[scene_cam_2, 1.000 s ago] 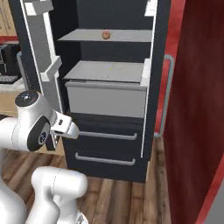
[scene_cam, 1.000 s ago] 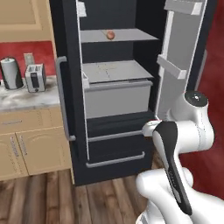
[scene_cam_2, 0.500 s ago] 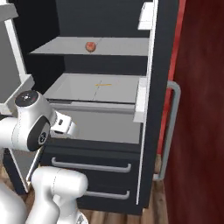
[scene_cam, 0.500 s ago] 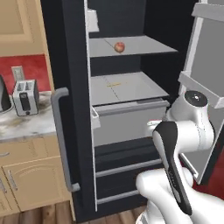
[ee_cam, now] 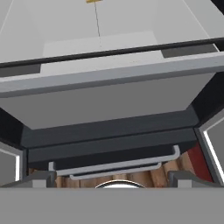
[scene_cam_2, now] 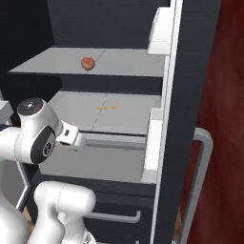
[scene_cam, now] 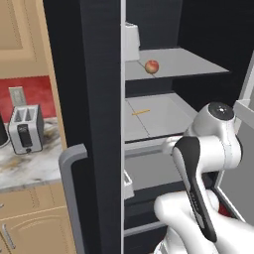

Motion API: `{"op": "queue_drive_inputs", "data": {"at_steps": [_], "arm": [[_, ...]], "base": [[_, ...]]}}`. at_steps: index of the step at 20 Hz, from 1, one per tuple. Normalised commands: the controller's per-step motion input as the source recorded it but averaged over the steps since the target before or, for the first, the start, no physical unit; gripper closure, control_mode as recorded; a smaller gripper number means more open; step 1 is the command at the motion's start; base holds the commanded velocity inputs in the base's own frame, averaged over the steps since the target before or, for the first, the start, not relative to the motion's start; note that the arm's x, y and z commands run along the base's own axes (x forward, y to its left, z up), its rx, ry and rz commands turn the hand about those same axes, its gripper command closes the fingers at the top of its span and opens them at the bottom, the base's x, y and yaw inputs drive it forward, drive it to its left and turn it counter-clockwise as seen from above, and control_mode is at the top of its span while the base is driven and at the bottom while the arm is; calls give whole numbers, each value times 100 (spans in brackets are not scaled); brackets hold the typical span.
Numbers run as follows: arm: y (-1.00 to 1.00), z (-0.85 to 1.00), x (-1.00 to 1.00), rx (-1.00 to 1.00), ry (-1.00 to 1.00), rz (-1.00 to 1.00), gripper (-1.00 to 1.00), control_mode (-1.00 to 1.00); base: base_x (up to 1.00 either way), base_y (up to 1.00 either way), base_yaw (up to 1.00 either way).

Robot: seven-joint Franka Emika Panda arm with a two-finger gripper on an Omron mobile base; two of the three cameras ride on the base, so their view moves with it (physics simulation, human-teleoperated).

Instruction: Pick up the apple and peach from the fridge and place one fruit on each plate on the dining counter.

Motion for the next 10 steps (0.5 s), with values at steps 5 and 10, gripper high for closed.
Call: {"op": "queue_drive_inputs", "data": {"at_steps": [5, 10], "arm": [[0, 0, 0, 0, 0, 0, -100, 100], [0, 0, 0, 0, 0, 0, -100, 100]], "base": [[18, -1, 0], [0, 0, 0]]}}
